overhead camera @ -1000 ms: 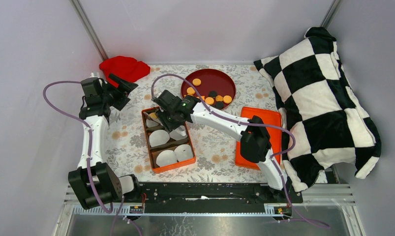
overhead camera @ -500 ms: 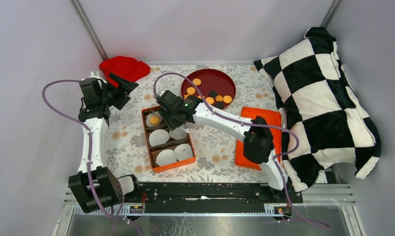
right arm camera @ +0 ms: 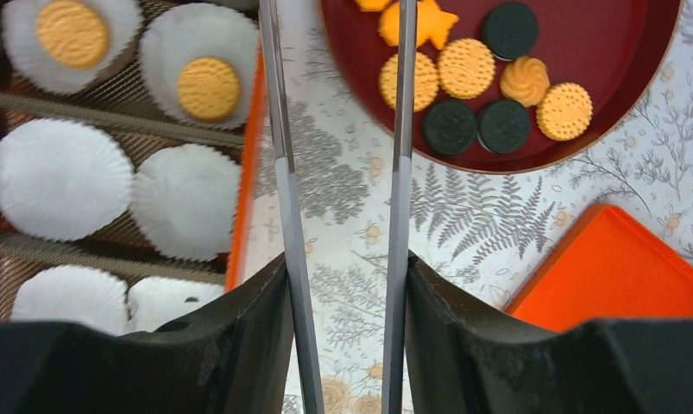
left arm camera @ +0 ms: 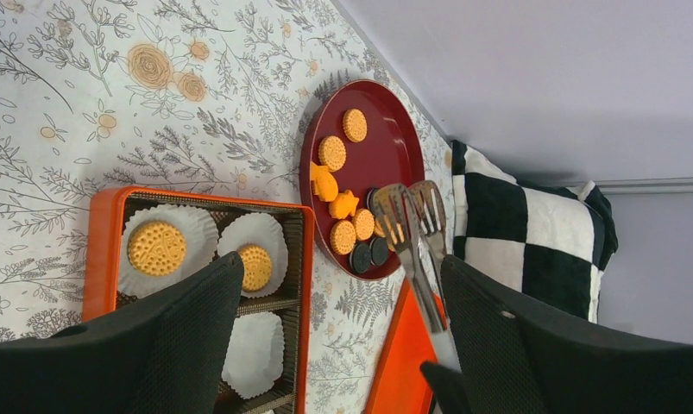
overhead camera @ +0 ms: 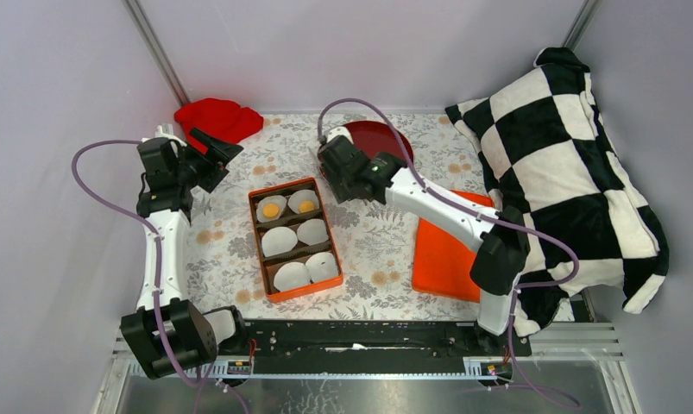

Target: Pack the cookies

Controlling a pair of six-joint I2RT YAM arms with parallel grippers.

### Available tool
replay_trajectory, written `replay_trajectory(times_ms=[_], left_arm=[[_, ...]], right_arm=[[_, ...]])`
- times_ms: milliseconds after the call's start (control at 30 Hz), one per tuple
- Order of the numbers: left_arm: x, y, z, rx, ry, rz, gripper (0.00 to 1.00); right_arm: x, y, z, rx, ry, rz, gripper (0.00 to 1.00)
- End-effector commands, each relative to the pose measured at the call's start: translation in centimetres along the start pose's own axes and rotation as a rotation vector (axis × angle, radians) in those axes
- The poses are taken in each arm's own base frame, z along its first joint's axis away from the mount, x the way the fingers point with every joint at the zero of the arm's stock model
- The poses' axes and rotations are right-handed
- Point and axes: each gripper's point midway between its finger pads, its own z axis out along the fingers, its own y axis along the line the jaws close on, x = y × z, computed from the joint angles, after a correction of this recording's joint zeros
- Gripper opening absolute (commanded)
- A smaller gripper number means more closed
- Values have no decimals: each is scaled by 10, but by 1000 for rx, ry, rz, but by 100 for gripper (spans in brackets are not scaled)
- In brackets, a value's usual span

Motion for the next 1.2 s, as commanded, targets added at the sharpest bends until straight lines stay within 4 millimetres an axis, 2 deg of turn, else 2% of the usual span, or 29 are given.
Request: replay_trajectory(times_ms=[0, 167, 333, 500, 733, 1167], left_arm=[[-4, -5, 0, 40, -15, 26, 88], [-4, -4, 2, 37, -12, 30, 88], [-4, 1, 5, 23, -12, 31, 88], [-3, 7, 10, 14, -1, 26, 88], [0, 10, 14, 18, 11, 20, 88], [4, 10, 14, 32, 22, 14, 88]], right_arm=[[-5, -36, 29, 36, 11, 106, 50], [-12, -49, 67, 7, 36, 149, 50], [-19, -40, 90, -28, 46, 145, 50], [-11, -32, 111, -41, 96, 144, 50], [7, -37, 125, 0, 157, 170, 50], [14, -51, 122, 75, 186, 153, 50]])
